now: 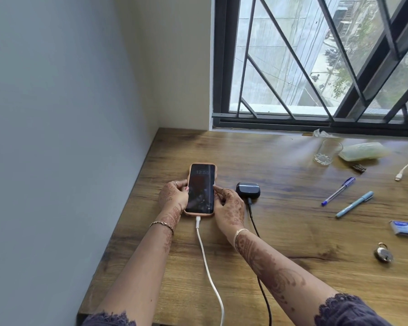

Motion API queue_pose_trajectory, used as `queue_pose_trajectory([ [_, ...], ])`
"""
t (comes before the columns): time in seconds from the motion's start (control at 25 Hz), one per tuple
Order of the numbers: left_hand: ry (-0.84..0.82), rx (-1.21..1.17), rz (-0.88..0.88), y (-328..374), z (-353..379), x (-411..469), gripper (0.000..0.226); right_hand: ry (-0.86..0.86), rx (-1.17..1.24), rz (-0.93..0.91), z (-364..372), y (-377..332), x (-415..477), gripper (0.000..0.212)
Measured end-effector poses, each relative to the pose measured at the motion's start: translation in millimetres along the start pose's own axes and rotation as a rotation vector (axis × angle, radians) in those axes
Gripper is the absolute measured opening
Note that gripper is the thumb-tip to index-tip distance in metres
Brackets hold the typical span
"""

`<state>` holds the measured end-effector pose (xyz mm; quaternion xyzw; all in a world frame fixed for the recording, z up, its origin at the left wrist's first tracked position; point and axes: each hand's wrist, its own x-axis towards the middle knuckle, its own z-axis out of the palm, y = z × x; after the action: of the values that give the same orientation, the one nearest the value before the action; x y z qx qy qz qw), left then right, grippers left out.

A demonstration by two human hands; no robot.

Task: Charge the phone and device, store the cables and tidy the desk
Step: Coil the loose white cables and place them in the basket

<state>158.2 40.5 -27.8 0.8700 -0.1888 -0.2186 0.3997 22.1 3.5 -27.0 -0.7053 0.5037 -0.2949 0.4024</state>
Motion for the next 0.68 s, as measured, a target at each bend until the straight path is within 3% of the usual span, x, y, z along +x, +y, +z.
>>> queue_pose_trajectory([
  [0.48, -0.076, -0.017, 0.029, 6, -3, -8, 0.03, -0.077, 0.005, 0.024, -10, -2, -6, 0.032],
  [0.68, -0.14, -0.23, 0.013, -5, -5, -7, 0.033, -0.104, 0.005, 0.056, -18, -7, -11, 0.033],
])
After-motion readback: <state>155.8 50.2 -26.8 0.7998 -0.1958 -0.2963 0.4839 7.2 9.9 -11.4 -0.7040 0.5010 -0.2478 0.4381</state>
